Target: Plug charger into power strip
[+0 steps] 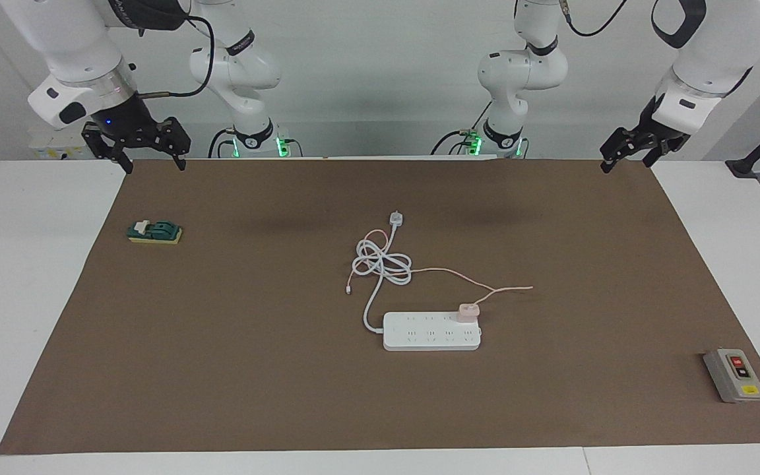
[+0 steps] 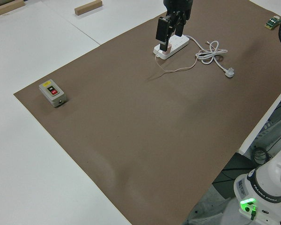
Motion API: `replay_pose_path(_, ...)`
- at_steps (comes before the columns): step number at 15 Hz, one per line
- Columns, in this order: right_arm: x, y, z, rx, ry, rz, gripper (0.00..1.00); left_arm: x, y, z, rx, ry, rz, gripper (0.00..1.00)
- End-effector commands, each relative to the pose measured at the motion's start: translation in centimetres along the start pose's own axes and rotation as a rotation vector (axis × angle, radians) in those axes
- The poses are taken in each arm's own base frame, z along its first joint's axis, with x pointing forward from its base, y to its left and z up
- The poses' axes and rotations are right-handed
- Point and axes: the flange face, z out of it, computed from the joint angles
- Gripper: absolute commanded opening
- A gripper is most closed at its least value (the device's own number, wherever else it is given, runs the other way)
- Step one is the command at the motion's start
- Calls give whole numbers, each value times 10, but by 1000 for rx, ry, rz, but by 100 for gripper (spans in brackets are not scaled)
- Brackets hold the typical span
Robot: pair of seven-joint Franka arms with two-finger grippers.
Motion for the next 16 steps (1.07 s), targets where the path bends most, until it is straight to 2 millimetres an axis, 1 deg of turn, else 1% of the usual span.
replay_pose_path(1,-3,3,0,6,12,-2,100,0,-12,-7,11,-3,-15,100)
replay_pose_path(3,-3,3,0,6,12,-4,100,-2,-11,-8,13,-3,-10,100)
replay_pose_path(5,-3,3,1,6,10,-2,100,1,-10,-8,13,11,-10,100)
replay_pose_path(7,-3,3,1,6,10,1,100,7,-1,-6,17,19,-1,100)
replay_pose_path(12,-3,3,0,6,12,-1,100,9,11,0,14,11,31,100)
replay_pose_path(16,-3,3,0,6,12,1,100,9,14,-4,-35,22,16,100)
